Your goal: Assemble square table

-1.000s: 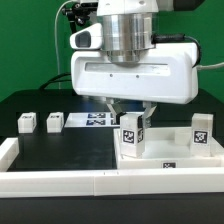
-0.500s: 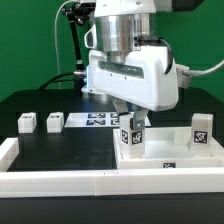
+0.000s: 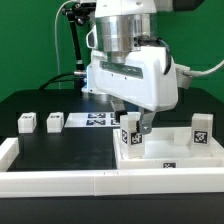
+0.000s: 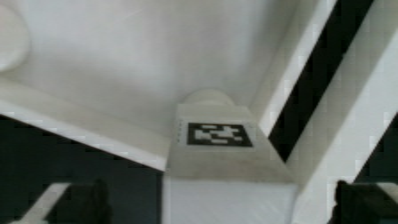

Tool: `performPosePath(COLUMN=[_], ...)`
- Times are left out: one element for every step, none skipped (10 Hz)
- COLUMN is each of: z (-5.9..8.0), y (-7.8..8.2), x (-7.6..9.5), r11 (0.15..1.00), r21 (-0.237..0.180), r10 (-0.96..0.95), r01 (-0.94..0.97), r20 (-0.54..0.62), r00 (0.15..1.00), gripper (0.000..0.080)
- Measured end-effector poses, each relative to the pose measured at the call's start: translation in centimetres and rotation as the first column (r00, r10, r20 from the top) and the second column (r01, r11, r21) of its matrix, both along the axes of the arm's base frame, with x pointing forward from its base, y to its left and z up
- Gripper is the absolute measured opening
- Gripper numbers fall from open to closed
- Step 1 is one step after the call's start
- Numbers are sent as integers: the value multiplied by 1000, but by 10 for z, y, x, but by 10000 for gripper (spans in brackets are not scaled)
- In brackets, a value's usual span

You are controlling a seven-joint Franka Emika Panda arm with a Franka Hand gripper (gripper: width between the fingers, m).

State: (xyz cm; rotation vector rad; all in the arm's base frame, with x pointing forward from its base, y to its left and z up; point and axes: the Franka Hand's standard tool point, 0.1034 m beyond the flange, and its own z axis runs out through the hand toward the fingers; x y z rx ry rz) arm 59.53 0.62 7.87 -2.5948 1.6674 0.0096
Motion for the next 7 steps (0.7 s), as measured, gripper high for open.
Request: performPosePath(z=[0, 0, 0, -1, -1, -1, -1], y=[0, 1, 1, -1, 0, 2, 5], x=[0, 0, 0, 0, -1, -1, -1], r11=[996, 975, 938, 897, 857, 816, 779], r21=[-2, -7, -12, -16, -21, -23, -25], r10=[85, 224, 346, 442, 515, 578, 627], r01=[-85, -224, -346, -442, -515, -578, -626], r20=[4, 10, 16, 20, 21, 24, 25], r00=[996, 974, 938, 897, 857, 816, 779], gripper=[634, 647, 649, 649, 649, 649, 649])
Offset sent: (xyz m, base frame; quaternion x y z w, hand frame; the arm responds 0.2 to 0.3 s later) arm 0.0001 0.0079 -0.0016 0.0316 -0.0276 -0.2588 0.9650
